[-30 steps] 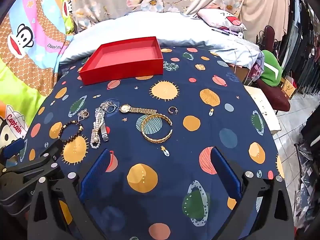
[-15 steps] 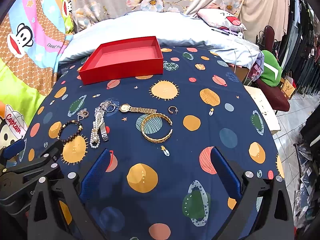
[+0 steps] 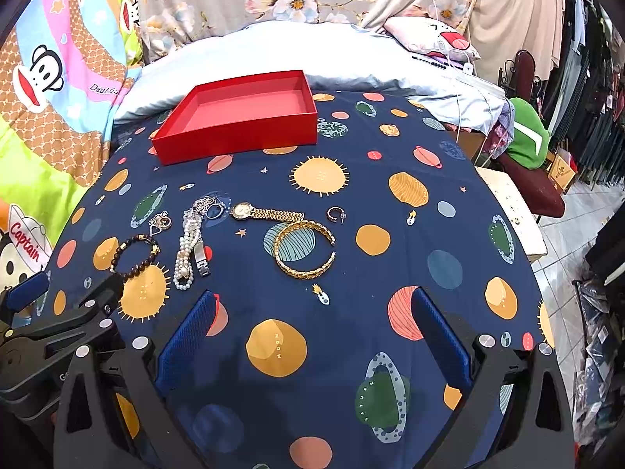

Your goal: Organize jewelry

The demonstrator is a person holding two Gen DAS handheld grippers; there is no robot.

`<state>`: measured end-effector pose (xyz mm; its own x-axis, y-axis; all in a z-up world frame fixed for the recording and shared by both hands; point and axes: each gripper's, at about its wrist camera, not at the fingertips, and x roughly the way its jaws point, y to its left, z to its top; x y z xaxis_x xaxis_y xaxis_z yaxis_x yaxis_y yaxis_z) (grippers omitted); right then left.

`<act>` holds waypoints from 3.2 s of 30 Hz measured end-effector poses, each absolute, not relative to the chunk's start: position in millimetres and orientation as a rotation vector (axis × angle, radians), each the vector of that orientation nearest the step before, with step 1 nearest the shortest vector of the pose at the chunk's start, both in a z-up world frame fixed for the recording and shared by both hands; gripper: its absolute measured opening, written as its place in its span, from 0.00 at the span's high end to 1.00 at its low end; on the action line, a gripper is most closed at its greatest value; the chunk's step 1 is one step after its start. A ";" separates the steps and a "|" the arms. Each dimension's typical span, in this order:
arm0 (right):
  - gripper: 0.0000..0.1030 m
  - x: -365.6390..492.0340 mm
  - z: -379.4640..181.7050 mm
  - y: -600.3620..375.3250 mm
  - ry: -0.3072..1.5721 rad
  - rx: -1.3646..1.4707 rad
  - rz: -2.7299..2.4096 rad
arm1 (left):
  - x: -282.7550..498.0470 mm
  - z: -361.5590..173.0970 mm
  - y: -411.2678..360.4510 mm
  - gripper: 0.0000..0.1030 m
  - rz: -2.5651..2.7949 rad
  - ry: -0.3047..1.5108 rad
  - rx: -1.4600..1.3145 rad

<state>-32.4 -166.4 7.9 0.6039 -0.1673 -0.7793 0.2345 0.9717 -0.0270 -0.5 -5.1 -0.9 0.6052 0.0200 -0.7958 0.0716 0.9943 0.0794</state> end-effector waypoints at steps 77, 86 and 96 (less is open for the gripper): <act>0.05 -8.5 -23.3 -191.7 0.974 0.126 -0.232 | 36.5 -31.0 16.4 0.05 -0.062 1.028 -0.005; 0.05 1.0 -28.6 -215.5 0.988 0.141 -0.282 | 54.9 -38.0 -29.7 0.17 -0.217 1.046 0.049; 0.05 7.6 -32.5 -221.5 1.001 0.146 -0.292 | 72.8 -52.0 -46.2 0.41 -0.261 1.071 0.057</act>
<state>7.6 -221.5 -32.5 0.5051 -0.1743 -0.8453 0.3072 0.9516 -0.0126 72.8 -46.2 -52.0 0.4514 -0.1832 -0.8733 0.2383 0.9679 -0.0798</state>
